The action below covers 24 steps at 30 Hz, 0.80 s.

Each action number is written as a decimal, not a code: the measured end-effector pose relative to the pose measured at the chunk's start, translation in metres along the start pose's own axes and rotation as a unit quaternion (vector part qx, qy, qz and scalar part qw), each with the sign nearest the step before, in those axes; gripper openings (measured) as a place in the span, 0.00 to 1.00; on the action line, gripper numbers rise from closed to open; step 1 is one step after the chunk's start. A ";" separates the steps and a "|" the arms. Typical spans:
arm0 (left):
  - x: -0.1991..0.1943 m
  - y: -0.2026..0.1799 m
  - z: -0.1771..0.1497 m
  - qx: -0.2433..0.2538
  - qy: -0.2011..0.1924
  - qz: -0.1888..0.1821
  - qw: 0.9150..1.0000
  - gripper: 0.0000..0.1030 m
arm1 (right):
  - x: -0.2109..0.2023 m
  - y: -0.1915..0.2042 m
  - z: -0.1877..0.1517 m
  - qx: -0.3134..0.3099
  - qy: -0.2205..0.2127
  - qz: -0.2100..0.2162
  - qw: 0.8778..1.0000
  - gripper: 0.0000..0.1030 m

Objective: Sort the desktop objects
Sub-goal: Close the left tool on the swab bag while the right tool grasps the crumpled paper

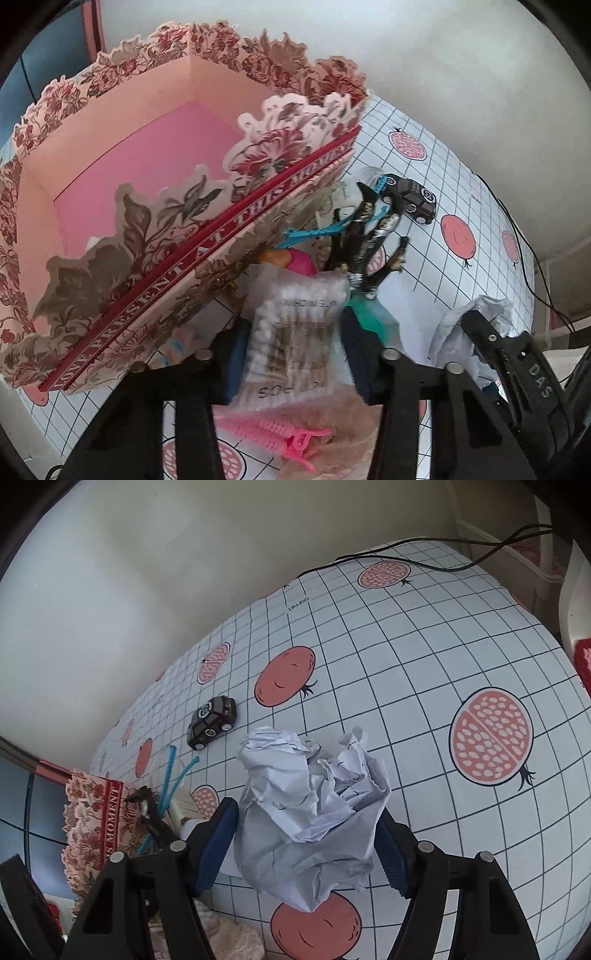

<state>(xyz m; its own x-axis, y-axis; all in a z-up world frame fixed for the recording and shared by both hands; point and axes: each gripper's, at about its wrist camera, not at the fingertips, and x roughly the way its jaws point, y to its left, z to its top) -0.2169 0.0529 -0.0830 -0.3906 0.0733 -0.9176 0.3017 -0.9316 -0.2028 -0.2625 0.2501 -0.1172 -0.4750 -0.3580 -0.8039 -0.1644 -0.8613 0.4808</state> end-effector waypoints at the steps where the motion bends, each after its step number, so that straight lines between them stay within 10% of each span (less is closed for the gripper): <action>1: 0.000 0.001 0.001 -0.003 0.001 -0.004 1.000 0.43 | -0.001 0.000 0.000 0.000 0.000 0.001 1.000 0.71; 24: -0.070 -0.012 0.026 -0.005 -0.063 -0.117 0.991 0.36 | -0.079 0.026 0.014 -0.025 -0.082 0.049 0.995 0.71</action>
<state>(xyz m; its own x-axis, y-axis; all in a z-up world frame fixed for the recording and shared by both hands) -0.2152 0.0496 -0.0075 -0.5568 0.2414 -0.7948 0.1976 -0.8908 -0.4091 -0.2413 0.2615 -0.0362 -0.6220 -0.3811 -0.6840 -0.0697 -0.8431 0.5332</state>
